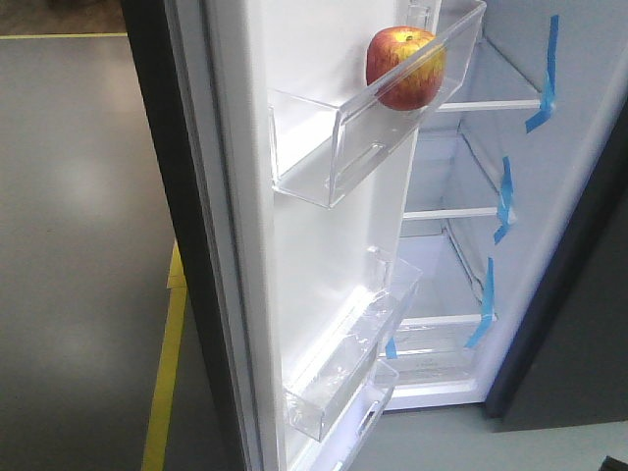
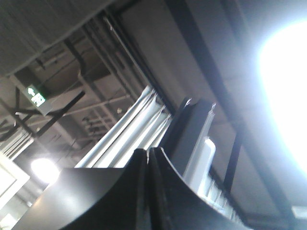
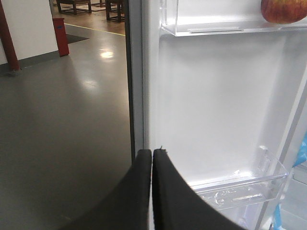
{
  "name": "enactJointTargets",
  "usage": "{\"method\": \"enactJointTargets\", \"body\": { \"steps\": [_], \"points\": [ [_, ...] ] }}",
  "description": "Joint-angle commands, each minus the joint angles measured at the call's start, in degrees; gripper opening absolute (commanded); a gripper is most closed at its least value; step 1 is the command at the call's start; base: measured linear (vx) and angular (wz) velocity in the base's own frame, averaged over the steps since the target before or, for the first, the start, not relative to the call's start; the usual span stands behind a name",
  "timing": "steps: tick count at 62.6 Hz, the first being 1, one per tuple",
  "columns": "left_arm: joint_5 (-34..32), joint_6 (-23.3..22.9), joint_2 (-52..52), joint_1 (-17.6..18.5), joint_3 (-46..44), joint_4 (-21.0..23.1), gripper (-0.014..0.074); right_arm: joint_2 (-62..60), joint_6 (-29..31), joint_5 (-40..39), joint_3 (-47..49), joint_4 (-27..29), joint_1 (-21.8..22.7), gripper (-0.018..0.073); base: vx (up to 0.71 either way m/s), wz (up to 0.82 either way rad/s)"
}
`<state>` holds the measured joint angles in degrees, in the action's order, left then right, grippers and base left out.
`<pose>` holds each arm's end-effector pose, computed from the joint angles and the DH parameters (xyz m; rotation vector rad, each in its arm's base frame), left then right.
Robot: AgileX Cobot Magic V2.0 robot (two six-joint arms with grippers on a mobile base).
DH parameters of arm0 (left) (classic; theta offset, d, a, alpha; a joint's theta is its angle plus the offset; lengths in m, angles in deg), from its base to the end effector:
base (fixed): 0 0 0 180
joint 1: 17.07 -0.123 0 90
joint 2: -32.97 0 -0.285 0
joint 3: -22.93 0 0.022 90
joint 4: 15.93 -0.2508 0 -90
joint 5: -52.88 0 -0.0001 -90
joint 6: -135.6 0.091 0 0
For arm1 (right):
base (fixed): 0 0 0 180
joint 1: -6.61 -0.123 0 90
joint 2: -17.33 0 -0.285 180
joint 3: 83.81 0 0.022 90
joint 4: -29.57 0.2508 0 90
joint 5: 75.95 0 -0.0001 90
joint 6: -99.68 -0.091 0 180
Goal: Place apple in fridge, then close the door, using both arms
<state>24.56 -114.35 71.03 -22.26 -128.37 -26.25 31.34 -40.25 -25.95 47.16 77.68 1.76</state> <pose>0.0548 -0.0028 0.4884 -0.3129 0.6379 -0.9609 0.0058 0.0526 0.3103 -0.5748 1.6709 0.5410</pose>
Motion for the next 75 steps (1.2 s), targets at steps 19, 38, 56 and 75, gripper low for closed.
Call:
{"method": "enactJointTargets", "body": {
  "steps": [19,38,56,75],
  "points": [
    [-14.55,-33.34,35.22,0.12,-21.92,-29.34,0.0002,0.85,0.29,-1.53,1.29,2.10,0.17,-0.0006,0.00,0.00],
    [-23.79,-46.43,53.49,0.12,-34.40,-38.03,0.0195,0.85,0.29,1.12,1.29,1.89,0.17,-0.0005,0.00,0.00],
    [-27.94,-53.40,62.45,1.13,-42.83,-46.73,0.0390,0.85,0.29,2.69,1.29,2.07,0.17,0.0001,0.00,0.00],
    [-30.33,-53.40,66.80,5.97,-47.16,-46.89,0.0391,0.85,0.32,2.77,1.29,2.12,0.17,0.0004,0.00,0.00]
  ]
}}
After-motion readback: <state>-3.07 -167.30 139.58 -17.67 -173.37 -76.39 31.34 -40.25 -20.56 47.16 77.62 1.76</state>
